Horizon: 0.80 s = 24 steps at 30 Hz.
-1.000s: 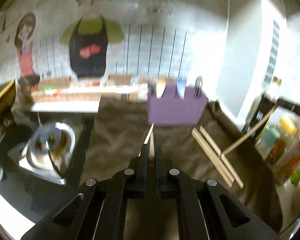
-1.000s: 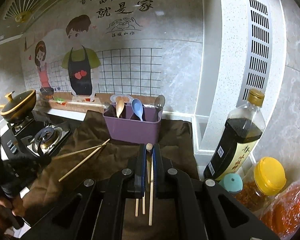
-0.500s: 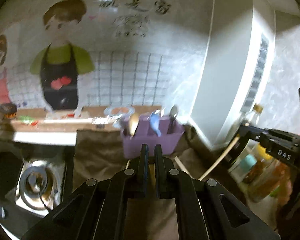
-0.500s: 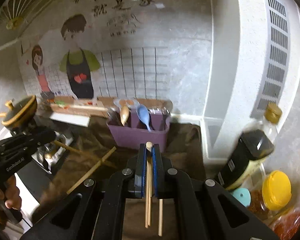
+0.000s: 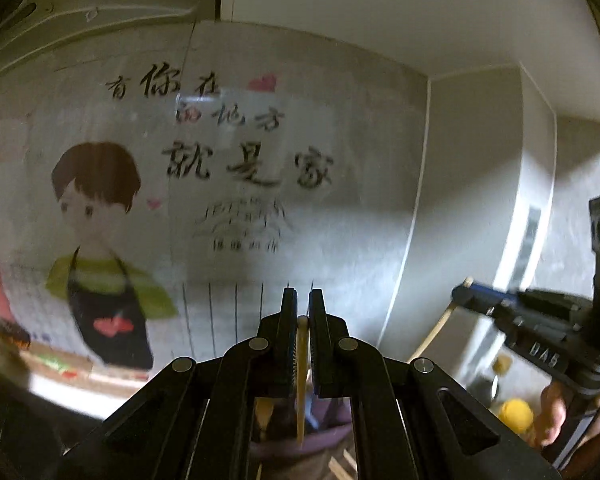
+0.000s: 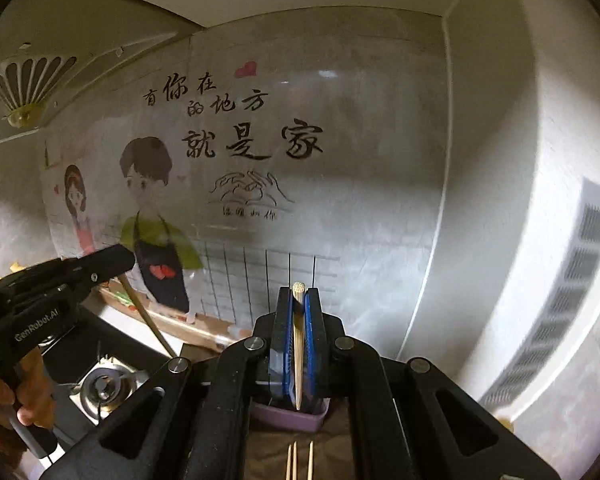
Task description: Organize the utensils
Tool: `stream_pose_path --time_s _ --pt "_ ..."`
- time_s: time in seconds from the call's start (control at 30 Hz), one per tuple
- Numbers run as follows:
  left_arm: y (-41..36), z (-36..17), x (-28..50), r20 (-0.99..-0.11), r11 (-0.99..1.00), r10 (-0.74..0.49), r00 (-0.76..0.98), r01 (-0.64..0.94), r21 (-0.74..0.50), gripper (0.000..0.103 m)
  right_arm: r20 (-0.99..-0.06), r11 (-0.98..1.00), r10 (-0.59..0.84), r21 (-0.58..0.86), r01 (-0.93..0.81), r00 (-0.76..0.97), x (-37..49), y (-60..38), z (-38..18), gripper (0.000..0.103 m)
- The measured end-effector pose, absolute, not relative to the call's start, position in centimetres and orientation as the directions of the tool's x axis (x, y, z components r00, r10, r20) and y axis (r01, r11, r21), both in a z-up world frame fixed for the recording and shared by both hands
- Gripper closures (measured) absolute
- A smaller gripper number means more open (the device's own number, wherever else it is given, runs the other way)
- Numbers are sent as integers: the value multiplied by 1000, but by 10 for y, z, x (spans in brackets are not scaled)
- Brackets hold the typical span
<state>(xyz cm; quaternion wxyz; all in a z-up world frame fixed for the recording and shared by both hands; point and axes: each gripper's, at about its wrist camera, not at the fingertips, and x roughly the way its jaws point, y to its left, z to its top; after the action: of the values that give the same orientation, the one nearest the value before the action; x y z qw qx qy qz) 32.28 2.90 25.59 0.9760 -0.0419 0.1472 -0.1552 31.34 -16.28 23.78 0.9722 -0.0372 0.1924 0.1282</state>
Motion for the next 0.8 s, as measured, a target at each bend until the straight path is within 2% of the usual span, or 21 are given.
stream_pose_path --time_s 0.1,0.33,0.57,0.8 --pt "32 252 347 -257 944 -324 911 293 -150 98 -393 966 213 -52 -253 895 332 -157 231 98" --pt "35 201 406 -334 950 -305 892 262 -170 98 -466 968 209 -29 -251 860 380 -155 190 98" --pt "34 150 447 -414 946 -315 854 252 -202 97 -577 964 216 -4 -267 788 424 -144 133 98" --pt "25 94 473 -540 943 -331 774 254 -214 95 -672 963 207 13 -269 711 445 -141 81 98"
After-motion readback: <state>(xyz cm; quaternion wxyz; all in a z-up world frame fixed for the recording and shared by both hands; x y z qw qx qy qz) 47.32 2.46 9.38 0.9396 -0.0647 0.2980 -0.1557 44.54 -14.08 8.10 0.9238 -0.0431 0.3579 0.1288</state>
